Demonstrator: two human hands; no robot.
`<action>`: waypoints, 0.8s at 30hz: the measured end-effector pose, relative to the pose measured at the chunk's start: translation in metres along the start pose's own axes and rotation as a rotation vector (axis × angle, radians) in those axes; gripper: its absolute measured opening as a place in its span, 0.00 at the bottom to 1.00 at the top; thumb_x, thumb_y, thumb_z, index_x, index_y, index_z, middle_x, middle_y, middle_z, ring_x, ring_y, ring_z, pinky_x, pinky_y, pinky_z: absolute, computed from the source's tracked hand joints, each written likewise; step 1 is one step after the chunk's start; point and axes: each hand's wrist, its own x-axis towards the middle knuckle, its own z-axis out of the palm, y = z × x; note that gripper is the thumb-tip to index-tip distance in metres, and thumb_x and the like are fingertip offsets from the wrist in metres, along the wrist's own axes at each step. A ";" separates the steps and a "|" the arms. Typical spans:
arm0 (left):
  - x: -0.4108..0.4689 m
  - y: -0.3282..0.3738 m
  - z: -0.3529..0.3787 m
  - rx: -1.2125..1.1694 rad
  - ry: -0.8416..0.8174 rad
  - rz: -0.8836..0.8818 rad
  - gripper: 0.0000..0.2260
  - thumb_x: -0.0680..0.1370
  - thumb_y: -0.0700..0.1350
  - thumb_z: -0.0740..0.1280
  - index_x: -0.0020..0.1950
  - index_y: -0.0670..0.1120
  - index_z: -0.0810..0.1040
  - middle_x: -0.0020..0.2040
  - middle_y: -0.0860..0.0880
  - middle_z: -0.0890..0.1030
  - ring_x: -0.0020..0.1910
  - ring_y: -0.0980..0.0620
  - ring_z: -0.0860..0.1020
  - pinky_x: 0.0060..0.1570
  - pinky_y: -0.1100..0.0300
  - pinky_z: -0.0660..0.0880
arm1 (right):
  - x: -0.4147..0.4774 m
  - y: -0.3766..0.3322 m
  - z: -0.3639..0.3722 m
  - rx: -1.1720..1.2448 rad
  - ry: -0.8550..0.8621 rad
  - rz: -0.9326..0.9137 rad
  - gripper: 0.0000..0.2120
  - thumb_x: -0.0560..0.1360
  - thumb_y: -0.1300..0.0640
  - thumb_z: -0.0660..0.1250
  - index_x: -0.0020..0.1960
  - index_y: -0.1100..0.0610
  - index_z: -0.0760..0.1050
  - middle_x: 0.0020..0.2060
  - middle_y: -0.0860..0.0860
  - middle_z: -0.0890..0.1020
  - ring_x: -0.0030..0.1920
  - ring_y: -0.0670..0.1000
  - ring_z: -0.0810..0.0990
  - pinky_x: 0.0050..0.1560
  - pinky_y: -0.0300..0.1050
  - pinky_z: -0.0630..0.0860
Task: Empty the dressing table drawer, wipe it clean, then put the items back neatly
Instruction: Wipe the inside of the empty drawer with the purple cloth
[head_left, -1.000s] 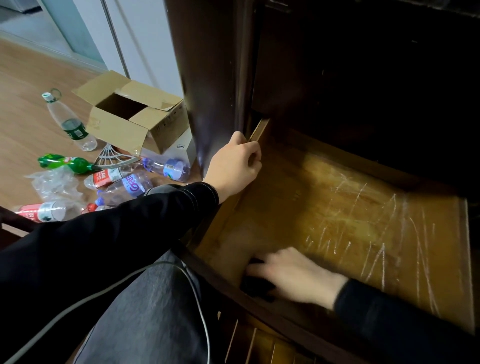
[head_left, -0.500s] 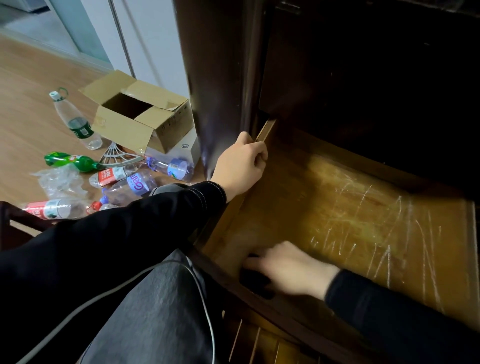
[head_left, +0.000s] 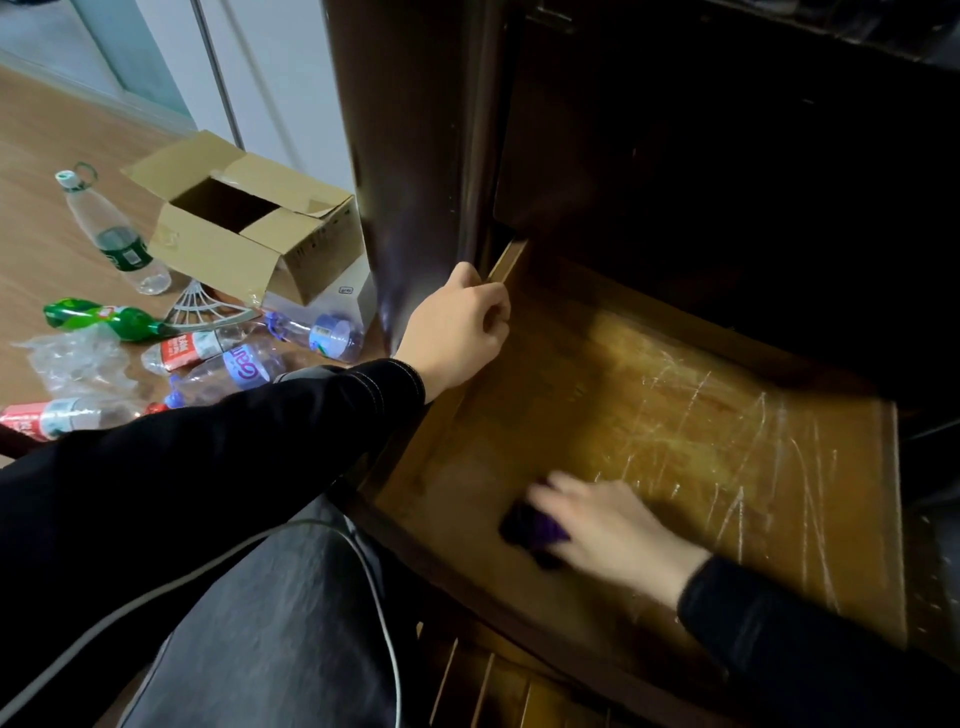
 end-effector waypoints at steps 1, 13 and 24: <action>0.000 0.000 0.000 0.002 0.000 0.004 0.04 0.79 0.45 0.65 0.51 0.50 0.80 0.51 0.51 0.70 0.45 0.49 0.75 0.43 0.56 0.76 | 0.012 0.008 -0.005 0.004 0.050 0.068 0.24 0.79 0.51 0.68 0.72 0.47 0.67 0.57 0.48 0.76 0.47 0.51 0.83 0.45 0.46 0.81; -0.001 -0.001 0.000 0.008 0.007 -0.018 0.05 0.79 0.45 0.65 0.52 0.50 0.80 0.51 0.51 0.70 0.45 0.50 0.75 0.41 0.62 0.68 | -0.012 -0.007 0.024 0.039 0.016 0.000 0.28 0.75 0.54 0.73 0.72 0.47 0.68 0.56 0.47 0.77 0.45 0.51 0.84 0.43 0.44 0.82; -0.011 0.015 -0.016 0.258 0.112 0.244 0.16 0.76 0.44 0.66 0.64 0.46 0.76 0.63 0.43 0.73 0.59 0.42 0.73 0.53 0.47 0.75 | 0.034 0.046 -0.042 0.759 0.336 0.655 0.13 0.75 0.43 0.73 0.52 0.47 0.73 0.47 0.47 0.81 0.47 0.51 0.82 0.47 0.50 0.83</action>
